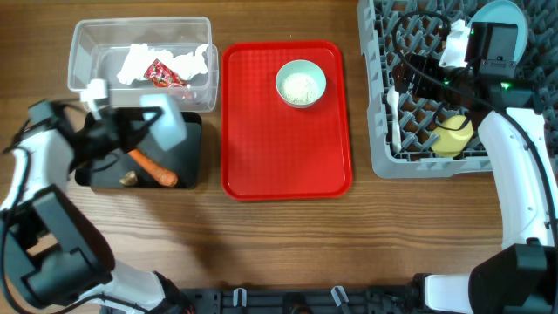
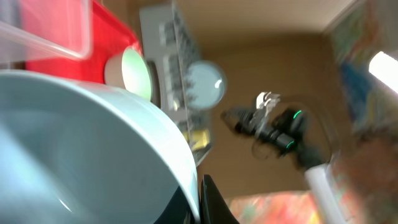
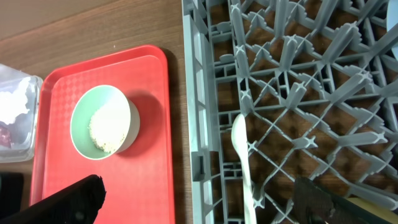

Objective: Sort waste into correct bins and load items into the dishwasher rack
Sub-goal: 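Tip the blue bowl over the black tray and return it to the red tray, then grasp the rim of the green rice bowl with the left gripper, then tip the rice from the green bowl onto the black tray with the left gripper, then carry the empty green bowl back over the red tray with the left gripper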

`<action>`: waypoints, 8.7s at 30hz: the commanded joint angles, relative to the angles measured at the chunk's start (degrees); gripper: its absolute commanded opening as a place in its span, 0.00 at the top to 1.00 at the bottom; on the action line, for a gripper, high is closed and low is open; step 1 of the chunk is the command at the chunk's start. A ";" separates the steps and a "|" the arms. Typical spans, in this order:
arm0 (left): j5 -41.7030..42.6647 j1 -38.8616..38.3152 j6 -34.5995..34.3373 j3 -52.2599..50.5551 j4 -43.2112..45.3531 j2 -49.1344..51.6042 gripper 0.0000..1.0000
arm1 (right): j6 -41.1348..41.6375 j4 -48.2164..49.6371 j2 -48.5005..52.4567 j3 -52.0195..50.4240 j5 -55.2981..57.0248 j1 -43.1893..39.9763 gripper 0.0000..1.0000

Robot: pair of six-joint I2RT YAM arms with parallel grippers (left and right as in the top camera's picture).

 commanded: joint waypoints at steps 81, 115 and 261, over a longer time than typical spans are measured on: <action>-89.11 -60.83 -2.40 25.44 32.57 26.67 0.96 | -1.29 -1.16 0.02 0.17 0.17 0.09 0.00; -62.31 -20.37 -24.65 19.52 -17.73 -12.35 0.96 | -1.22 -1.40 0.02 0.17 0.09 0.09 0.00; -88.65 -59.89 -12.66 -5.90 47.15 0.26 0.83 | -1.09 -1.36 0.02 0.17 -3.17 0.09 0.00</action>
